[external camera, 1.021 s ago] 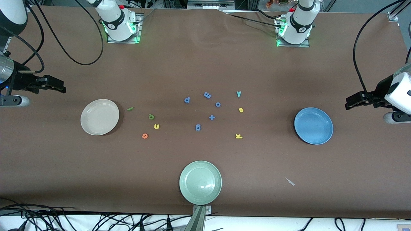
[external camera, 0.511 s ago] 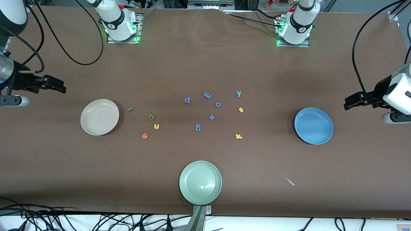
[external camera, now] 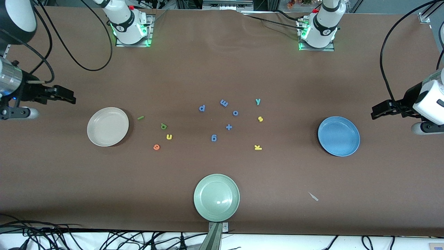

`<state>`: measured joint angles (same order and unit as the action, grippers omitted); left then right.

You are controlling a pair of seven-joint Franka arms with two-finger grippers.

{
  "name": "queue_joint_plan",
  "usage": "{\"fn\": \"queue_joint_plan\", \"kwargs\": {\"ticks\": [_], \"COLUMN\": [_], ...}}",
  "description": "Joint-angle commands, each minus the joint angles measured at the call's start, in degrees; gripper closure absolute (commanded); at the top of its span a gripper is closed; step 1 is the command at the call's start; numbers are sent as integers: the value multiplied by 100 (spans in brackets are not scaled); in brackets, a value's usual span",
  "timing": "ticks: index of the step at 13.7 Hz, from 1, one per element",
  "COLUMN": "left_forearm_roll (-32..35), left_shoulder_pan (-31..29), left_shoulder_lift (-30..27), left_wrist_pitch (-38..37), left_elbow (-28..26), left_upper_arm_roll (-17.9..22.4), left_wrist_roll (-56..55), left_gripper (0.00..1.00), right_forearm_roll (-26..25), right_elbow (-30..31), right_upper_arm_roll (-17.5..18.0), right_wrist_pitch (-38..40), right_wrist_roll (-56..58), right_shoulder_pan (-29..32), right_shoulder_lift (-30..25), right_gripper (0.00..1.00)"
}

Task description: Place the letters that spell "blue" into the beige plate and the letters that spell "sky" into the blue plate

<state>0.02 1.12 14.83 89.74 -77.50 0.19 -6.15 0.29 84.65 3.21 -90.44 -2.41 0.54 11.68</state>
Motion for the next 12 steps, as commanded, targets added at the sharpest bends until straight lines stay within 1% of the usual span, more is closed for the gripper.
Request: {"fn": "queue_joint_plan", "kwargs": {"ticks": [1,6,10,12], "left_forearm_roll": [-116,-116,-116,-116], "left_shoulder_pan": [2,2,2,2], "left_shoulder_lift": [-41,-41,-6,-6], "left_wrist_pitch": [53,53,53,53], "left_elbow": [-54,-46,-54,-54], "left_upper_arm_roll": [16,16,16,16], "left_wrist_roll": [62,70,62,62], "left_gripper": [0,0,0,0], "right_forearm_roll": [-2,-11,-29,-29], "right_elbow": [42,69,463,508], "right_upper_arm_roll": [13,13,4,4], "right_wrist_pitch": [-219,-711,-1247,-1275], "right_wrist_roll": [-312,-742,-928,-919], "right_shoulder_pan": [-159,-397,-494,-494], "right_shoulder_lift": [132,607,678,678], "right_gripper": [0,0,0,0]}}
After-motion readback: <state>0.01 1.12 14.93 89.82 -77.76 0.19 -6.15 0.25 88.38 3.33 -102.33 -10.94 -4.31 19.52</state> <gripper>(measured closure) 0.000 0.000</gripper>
